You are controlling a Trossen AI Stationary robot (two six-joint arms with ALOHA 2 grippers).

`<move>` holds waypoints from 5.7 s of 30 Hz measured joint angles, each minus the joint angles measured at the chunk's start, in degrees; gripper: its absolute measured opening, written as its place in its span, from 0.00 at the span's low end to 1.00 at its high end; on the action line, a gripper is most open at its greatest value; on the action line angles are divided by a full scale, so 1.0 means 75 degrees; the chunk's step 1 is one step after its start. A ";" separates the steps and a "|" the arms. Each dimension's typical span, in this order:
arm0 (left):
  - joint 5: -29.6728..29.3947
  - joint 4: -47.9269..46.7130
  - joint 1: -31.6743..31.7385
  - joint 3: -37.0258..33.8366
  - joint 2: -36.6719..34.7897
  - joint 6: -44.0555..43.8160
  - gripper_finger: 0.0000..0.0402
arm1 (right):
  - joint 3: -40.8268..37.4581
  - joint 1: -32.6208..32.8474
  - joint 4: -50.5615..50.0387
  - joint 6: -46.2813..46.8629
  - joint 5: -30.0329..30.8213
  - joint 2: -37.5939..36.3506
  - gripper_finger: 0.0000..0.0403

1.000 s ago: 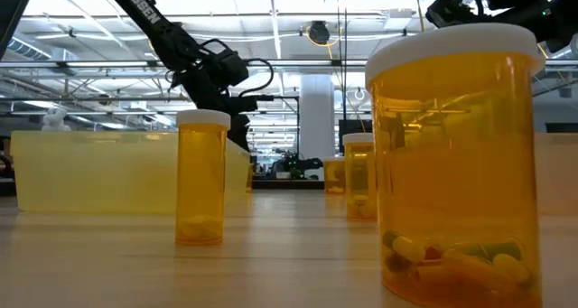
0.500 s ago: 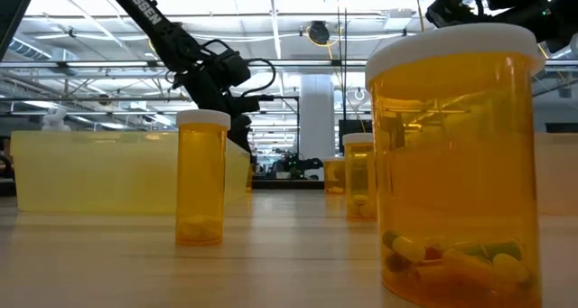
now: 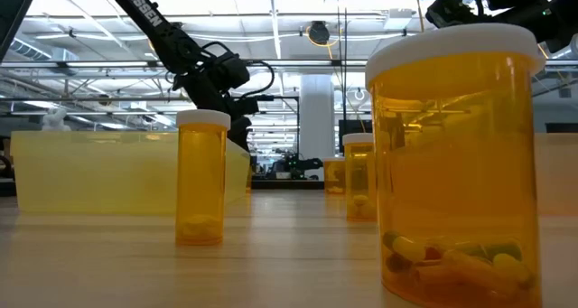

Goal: Pick and place medicine bottles into bin by pill shape (circle, oval)
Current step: Put the small orange pill bottle into the orange bin

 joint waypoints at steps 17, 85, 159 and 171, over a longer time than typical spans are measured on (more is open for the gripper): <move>-0.0003 -0.0084 -0.0003 0.0000 0.0020 -0.0020 0.42 | 0.0000 0.0000 0.0000 0.0000 0.0001 0.0000 0.50; 0.0406 0.1711 -0.3823 0.0006 -0.2437 -0.0526 0.33 | 0.2541 0.0589 0.1665 0.0428 -0.0075 0.3879 0.51; 0.0398 0.2879 -0.4055 0.0003 -0.1729 -0.0930 0.60 | 0.2538 0.0682 0.1437 0.0721 -0.0403 0.2428 0.25; 0.0459 0.4677 -0.4095 -0.0003 -0.1004 -0.1718 0.60 | 0.2535 0.0717 0.1769 0.0836 -0.0775 0.2652 0.25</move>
